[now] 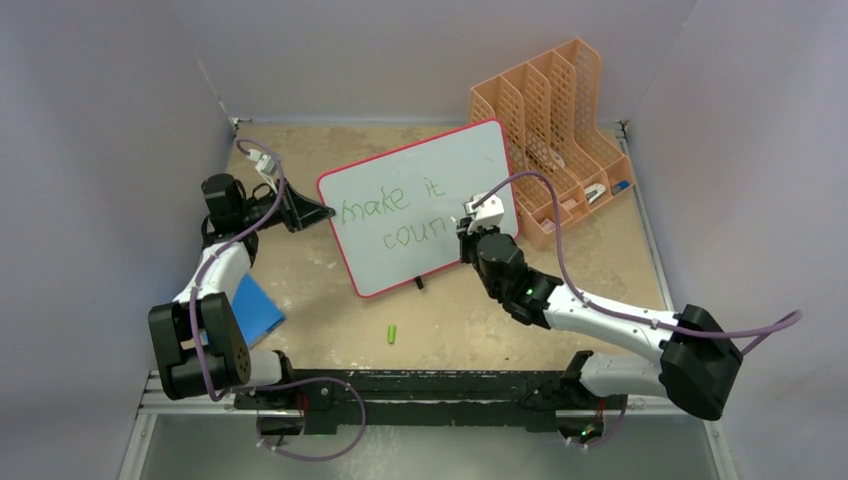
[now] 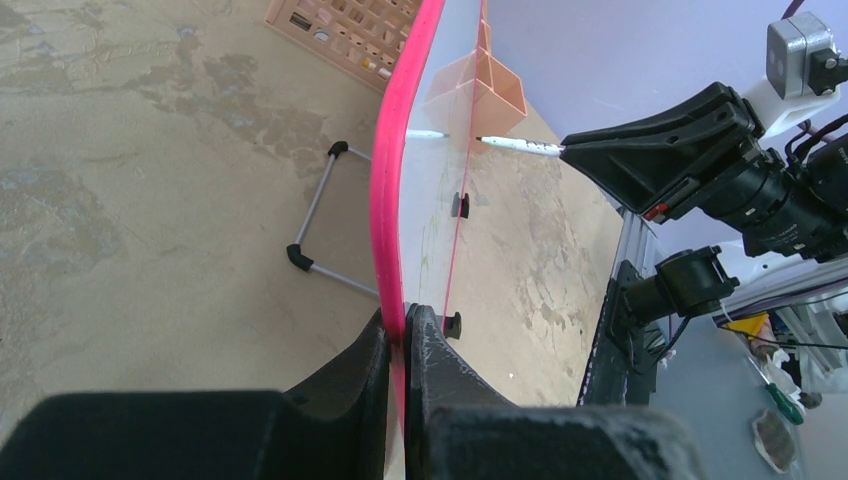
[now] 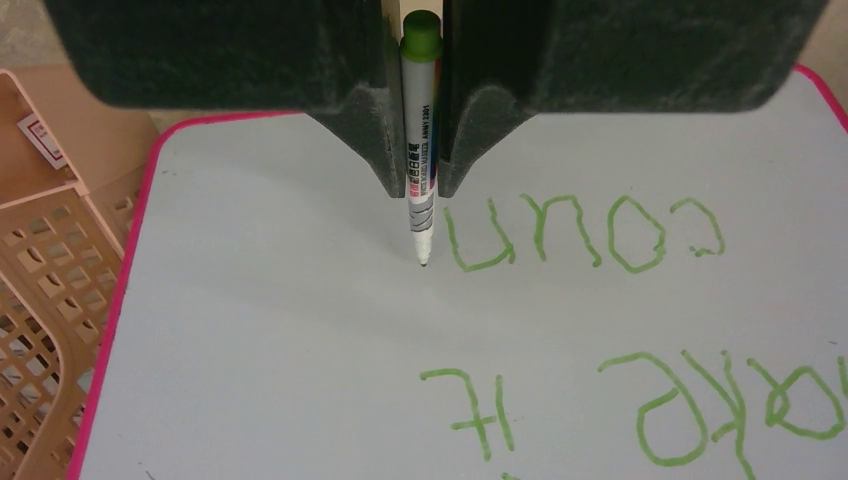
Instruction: Write a sentence on the whiteboard
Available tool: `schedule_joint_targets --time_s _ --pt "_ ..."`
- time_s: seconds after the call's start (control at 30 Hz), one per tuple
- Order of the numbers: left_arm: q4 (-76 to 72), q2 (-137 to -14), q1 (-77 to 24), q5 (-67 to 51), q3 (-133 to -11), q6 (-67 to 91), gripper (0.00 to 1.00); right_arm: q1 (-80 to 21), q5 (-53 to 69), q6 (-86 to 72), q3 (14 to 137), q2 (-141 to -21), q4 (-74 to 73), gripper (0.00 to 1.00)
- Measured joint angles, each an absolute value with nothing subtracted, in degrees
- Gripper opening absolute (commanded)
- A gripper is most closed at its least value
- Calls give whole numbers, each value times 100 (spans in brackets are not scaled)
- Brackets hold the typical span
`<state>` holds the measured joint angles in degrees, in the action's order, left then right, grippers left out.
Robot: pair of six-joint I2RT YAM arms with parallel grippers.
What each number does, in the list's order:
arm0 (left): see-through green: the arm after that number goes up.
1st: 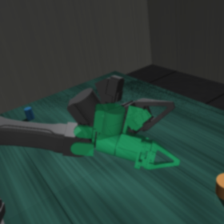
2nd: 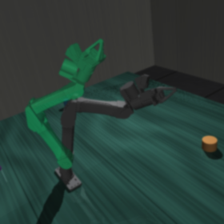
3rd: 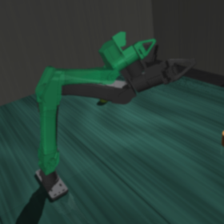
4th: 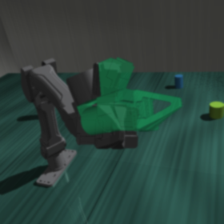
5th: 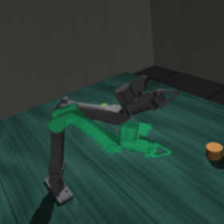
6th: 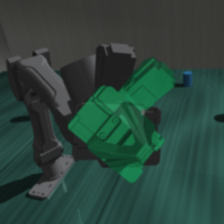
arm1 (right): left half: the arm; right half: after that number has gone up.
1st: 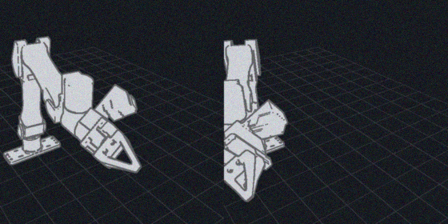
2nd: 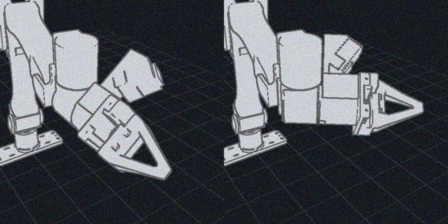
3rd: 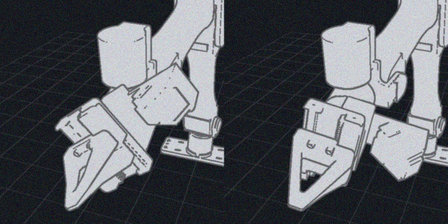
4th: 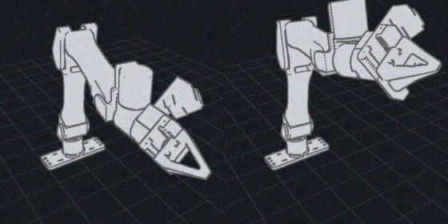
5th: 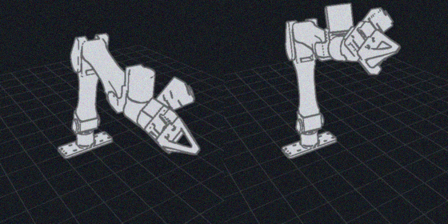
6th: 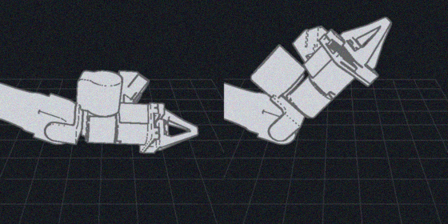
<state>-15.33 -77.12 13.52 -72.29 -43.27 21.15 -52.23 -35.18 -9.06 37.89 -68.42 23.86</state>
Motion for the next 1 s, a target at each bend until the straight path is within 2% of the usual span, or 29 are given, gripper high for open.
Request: schedule_joint_targets --time_s 1.0 --pt "-1533 -7712 1352 -7225 -4327 2112 0 -5218 -3385 -854 3789 -7177 2622 0"
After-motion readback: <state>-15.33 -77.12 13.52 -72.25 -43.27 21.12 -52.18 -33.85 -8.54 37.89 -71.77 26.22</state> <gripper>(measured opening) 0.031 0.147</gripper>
